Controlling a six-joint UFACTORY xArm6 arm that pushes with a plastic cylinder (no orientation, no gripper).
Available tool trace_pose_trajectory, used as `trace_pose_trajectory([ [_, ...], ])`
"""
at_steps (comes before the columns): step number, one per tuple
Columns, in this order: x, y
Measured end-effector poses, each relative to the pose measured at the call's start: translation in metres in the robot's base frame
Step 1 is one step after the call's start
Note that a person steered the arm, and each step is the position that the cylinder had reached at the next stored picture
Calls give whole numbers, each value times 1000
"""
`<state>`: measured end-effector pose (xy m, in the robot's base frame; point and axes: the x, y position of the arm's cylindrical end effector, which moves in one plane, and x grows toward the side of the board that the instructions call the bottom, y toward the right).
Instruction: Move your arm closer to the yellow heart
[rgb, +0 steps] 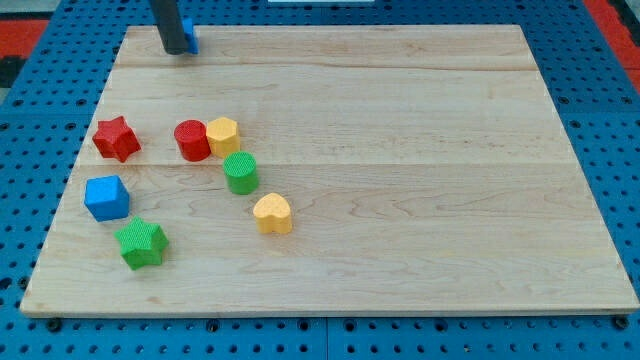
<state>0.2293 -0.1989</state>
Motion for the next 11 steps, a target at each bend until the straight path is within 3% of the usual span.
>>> trace_pose_trajectory([
  [2,-3,5],
  [6,118,9],
  [7,115,13],
  [9,91,225],
  [10,129,336],
  [11,207,381],
])
